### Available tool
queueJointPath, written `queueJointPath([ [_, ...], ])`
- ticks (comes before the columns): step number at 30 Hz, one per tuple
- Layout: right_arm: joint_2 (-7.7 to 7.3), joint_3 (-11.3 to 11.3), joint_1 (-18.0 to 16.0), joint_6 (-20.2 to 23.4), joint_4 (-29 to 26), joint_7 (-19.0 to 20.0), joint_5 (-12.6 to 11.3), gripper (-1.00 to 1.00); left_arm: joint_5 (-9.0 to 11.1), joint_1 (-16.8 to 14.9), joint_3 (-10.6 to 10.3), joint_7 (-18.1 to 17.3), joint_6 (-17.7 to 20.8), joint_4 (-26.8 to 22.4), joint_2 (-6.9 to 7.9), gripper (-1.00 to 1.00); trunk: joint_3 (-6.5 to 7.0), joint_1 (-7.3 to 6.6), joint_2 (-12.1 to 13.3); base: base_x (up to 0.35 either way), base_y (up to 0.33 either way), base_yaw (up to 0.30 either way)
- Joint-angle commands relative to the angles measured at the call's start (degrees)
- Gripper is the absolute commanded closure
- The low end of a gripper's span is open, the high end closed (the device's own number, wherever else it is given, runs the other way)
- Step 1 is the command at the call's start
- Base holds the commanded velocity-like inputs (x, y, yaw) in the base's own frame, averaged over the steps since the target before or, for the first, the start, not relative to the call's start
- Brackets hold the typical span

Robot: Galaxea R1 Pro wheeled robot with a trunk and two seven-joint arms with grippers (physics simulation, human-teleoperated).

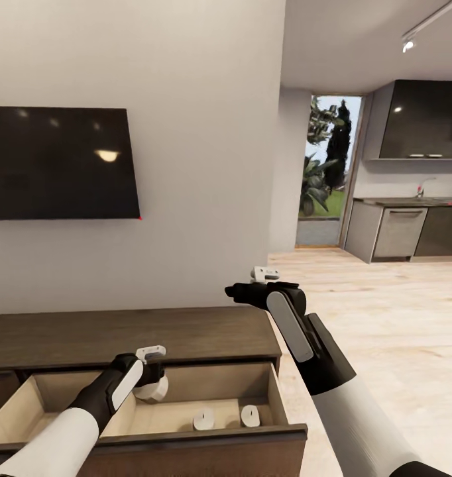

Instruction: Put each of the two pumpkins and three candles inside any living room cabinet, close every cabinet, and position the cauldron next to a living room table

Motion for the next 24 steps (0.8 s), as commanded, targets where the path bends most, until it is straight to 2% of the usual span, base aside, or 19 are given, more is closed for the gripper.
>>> queueJointPath([
  [1,0.0,0.0,0.0,0.1,0.0,-0.6,-0.6,-1.0,0.6,0.0,-0.4,0.5,0.1,-0.1,0.08,1.0,-0.25,0.22,-0.4,0.0,0.0,0.0],
  [24,0.0,0.1,-0.1,0.1,-0.1,-0.5,-0.6,-1.0,0.6,0.0,-0.4,0.5,0.1,-0.1,0.03,1.0,-4.38,5.27,-9.7,0.0,0.0,0.0],
])
